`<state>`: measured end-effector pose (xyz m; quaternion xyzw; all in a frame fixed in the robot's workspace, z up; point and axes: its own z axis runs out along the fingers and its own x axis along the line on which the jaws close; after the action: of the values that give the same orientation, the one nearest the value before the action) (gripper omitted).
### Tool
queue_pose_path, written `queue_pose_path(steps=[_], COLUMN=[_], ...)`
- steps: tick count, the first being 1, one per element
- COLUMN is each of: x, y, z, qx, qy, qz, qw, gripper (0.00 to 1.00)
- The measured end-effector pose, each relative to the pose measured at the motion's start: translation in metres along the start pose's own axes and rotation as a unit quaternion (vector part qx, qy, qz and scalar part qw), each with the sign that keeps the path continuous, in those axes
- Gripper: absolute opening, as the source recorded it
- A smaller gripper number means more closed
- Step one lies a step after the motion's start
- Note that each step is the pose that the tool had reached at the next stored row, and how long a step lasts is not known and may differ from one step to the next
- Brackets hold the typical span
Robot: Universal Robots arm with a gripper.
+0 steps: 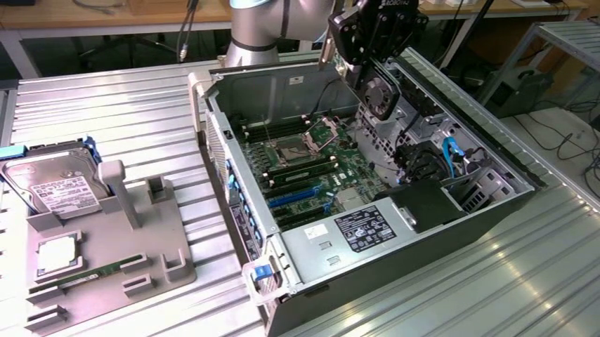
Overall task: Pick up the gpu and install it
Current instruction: 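Pick up the gpu and move the gpu toward the slot, then insert the gpu into the slot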
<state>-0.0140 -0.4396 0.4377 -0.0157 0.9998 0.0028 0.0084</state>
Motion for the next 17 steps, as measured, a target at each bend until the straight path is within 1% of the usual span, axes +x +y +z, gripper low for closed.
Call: queue_pose_path(steps=[9,13,17], x=[0.0,0.0,0.0004], y=[0.0,0.0,0.0], z=[0.0,0.0,0.0], qx=[0.0,-0.0002,-0.0006], qy=[0.0,0.0001,0.0002], qz=[0.0,-0.014,-0.036], qw=[1.0,0.9999,0.9994], gripper=[0.28,0.28,0.28])
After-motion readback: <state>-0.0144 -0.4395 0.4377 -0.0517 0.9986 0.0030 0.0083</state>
